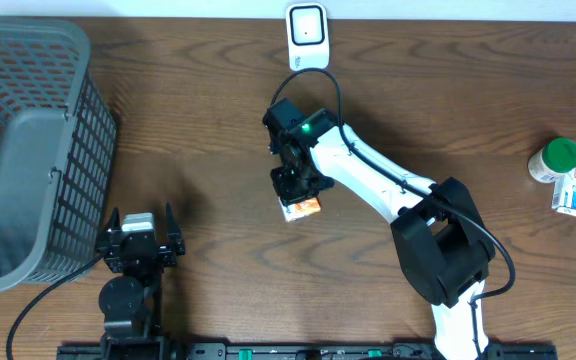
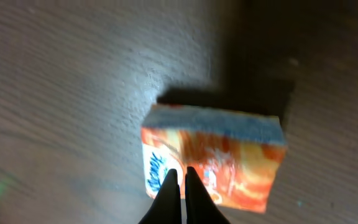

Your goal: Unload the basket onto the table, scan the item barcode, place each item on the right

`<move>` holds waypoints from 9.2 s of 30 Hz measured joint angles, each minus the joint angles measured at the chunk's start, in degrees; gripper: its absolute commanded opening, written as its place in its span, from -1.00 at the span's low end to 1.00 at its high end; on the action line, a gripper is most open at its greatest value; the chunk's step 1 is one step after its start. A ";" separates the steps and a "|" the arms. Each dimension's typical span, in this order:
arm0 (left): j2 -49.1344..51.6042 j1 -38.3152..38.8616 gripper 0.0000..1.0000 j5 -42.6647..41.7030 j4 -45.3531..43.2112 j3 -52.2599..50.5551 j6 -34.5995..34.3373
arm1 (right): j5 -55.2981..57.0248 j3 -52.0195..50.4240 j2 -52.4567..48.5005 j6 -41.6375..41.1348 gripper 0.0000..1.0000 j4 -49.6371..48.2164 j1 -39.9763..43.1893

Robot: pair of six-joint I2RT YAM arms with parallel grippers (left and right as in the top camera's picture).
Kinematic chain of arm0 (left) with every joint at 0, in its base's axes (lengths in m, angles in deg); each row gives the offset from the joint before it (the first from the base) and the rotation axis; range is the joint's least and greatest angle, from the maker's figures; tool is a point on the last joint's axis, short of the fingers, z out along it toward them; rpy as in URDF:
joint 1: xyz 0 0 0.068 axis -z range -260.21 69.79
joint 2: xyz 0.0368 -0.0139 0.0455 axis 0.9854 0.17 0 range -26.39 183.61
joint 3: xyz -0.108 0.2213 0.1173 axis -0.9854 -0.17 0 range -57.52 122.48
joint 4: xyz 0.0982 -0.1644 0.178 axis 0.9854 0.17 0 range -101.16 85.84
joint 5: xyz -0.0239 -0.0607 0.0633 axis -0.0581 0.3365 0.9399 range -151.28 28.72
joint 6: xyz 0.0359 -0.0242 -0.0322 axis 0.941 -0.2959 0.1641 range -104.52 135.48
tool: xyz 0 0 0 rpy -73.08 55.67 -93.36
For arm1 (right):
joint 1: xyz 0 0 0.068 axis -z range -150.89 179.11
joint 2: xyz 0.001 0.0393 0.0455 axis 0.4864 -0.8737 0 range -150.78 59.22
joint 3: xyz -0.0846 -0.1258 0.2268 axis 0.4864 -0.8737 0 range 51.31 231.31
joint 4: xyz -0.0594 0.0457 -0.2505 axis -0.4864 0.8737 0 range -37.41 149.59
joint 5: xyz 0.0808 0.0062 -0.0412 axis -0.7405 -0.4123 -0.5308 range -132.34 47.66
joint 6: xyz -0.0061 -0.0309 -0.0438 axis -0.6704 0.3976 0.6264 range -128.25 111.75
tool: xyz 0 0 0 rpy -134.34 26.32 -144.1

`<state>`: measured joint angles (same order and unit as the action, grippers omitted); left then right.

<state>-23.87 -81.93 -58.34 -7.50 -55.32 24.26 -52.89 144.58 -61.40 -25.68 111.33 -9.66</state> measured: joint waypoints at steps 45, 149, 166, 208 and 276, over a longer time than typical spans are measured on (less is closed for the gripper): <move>0.00 0.00 0.69 -0.02 0.00 0.00 0.00 | 10.95 -4.39 -2.99 2.67 0.82 -4.26 -2.97; 0.04 0.00 0.69 0.00 0.00 0.00 0.00 | 27.61 33.09 -6.84 5.68 -0.05 1.01 41.62; 0.04 0.00 0.69 0.00 0.00 0.00 0.00 | 27.36 26.16 -7.19 4.68 0.99 5.90 53.68; 0.00 0.00 0.69 0.00 -0.02 0.00 0.00 | 19.30 -5.57 96.08 4.61 0.98 -19.34 38.27; -0.07 0.46 0.69 -0.50 0.00 0.00 -0.24 | 20.55 -92.91 119.97 0.13 0.98 -55.74 40.28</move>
<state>-23.93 -81.47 -58.85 -7.50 -55.32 24.02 -32.34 51.67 58.57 -25.55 55.59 30.63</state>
